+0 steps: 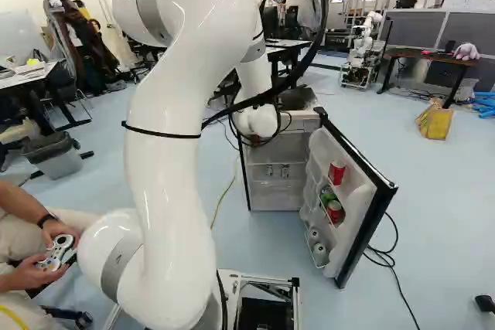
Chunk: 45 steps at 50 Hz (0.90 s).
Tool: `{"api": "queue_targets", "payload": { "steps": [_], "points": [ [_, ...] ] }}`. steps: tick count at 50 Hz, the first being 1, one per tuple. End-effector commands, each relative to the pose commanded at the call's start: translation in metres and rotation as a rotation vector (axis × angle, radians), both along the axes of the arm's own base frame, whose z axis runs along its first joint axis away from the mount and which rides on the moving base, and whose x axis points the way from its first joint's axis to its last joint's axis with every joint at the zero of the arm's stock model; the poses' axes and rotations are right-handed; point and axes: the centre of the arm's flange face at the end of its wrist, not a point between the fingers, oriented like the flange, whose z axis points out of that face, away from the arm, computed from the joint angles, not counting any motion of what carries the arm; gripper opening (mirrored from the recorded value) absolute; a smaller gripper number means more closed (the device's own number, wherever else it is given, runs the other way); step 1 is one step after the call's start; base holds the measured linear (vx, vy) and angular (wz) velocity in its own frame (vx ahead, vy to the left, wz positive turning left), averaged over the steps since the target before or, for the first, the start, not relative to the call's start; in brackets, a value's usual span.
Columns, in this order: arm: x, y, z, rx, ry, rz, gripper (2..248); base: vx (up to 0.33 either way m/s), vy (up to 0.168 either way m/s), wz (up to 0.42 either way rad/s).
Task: Grab a drink from the fridge
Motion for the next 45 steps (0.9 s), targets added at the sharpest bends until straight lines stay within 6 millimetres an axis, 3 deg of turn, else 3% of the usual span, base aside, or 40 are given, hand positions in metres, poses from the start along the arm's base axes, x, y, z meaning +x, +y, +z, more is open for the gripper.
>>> {"api": "queue_targets", "payload": {
  "steps": [45],
  "points": [
    [0.0001, -0.0001, -0.0045, 0.002, 0.007, 0.000, 97, 0.000, 0.000, 0.000]
  ]
}}
